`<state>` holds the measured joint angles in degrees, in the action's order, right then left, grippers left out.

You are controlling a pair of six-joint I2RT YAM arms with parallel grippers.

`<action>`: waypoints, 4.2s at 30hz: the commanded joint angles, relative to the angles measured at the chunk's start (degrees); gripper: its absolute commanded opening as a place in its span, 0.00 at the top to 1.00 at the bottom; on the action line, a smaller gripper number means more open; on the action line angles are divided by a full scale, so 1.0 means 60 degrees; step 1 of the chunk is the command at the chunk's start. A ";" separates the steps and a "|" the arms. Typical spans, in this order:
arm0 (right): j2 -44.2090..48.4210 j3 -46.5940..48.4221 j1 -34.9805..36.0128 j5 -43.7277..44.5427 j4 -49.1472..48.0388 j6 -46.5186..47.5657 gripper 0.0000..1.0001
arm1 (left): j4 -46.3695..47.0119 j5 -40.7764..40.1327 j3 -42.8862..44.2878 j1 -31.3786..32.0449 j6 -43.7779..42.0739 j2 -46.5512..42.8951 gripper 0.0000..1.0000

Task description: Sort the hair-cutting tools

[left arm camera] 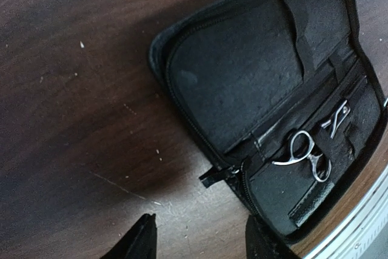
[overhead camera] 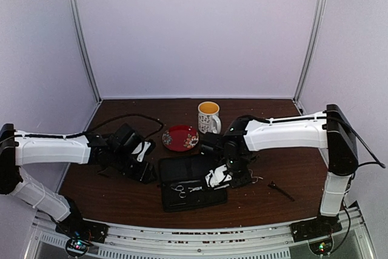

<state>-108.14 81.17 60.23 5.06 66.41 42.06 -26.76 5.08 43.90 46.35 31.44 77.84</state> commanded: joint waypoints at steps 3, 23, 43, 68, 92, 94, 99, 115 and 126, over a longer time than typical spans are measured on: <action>-0.0575 0.0697 0.0309 0.0324 0.0218 -0.0062 1.00 | 0.0745 0.0746 -0.0471 0.0216 0.0472 0.0028 0.53; -0.1721 0.1399 0.0831 -0.0253 0.0209 0.0022 1.00 | 0.2102 0.2239 -0.1633 0.0493 0.1030 0.0145 0.60; -0.1976 0.1190 0.1188 -0.0950 -0.1169 -0.0228 1.00 | 0.2618 0.2818 -0.1897 0.0502 0.0984 0.0659 0.74; -0.2506 0.1698 0.1523 -0.1942 -0.2041 -0.0903 0.98 | 0.2937 0.3049 -0.2051 0.0574 0.1009 0.0981 0.82; -0.0919 0.1187 0.1283 -0.1782 -0.2285 -0.1823 0.67 | 0.2937 0.3067 -0.2084 0.0625 0.0913 0.1057 0.85; -0.0477 0.0890 0.1200 -0.1750 -0.2356 -0.1825 0.67 | 0.2878 0.3043 -0.2091 0.0633 0.0898 0.0989 0.85; -0.0055 -0.0031 0.0742 -0.1340 -0.2457 -0.1524 0.67 | 0.2747 0.2984 -0.2097 0.0632 0.0865 0.0906 0.85; -0.0375 -0.0659 0.0369 -0.1048 -0.2738 -0.0997 0.67 | 0.2619 0.2975 -0.2058 0.0639 0.0846 0.0942 0.86; -0.0435 -0.0867 0.0378 -0.1375 -0.2704 -0.0944 0.64 | 0.2560 0.2987 -0.2018 0.0640 0.0784 0.1041 0.86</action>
<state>-109.54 77.30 62.28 -2.61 50.28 35.83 -8.73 23.44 31.62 49.63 37.34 83.31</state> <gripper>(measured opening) 0.353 0.143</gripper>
